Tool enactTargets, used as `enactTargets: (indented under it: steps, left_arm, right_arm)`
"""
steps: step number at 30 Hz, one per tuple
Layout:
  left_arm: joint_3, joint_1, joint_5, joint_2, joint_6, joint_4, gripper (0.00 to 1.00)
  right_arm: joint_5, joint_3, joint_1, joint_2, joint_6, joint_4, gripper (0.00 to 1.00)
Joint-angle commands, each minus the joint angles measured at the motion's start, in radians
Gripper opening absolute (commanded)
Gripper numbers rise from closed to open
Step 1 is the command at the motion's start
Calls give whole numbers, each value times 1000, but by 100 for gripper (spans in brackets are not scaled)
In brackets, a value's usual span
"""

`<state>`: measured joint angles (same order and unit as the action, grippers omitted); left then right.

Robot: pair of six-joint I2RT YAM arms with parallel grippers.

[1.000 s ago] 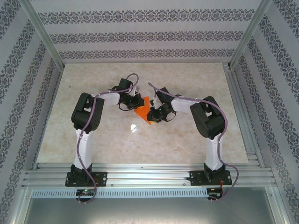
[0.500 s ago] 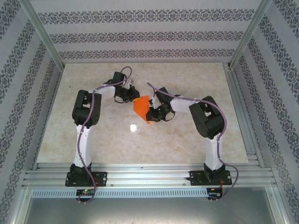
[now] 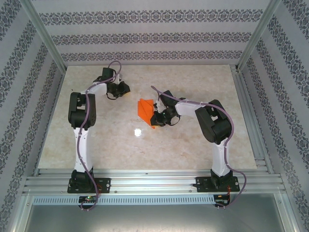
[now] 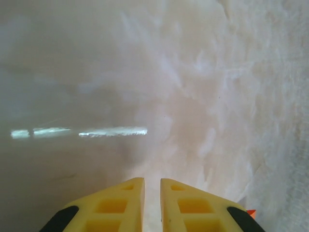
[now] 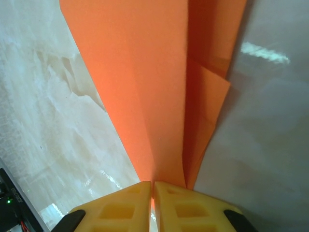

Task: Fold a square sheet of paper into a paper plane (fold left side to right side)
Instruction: Fourth fold the wing at the center of the table.

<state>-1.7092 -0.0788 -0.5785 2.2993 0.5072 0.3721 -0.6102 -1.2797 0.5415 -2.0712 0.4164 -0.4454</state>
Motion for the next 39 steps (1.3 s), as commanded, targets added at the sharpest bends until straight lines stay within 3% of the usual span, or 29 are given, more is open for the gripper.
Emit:
enactTargets:
  steps: [1,8,13,20,29,39]
  left_arm:
    - [147,-14,-35,-196,-17,-98,15]
    - [409,-205,-88,-303,84,-283,13]
    - [350,-279,-78,-210,94,-278,12]
    - [307,-294,-36,-103,72,-242,11]
    - [369,-294,-9,-89,64,-254,10]
    - [376,-296,-2,-92,59,-247,10]
  right_arm:
    - [93,54,29,-84,-19,-159,13]
    - [92,54,30,-84,-12,-142,14]
    - [94,42,31,-83,-19,-153,14]
    - [93,37,31,-39,-12,-125,15]
    - [58,10,26,114,20,-11,14]
    - [92,-75,23,-7,-1,48,13]
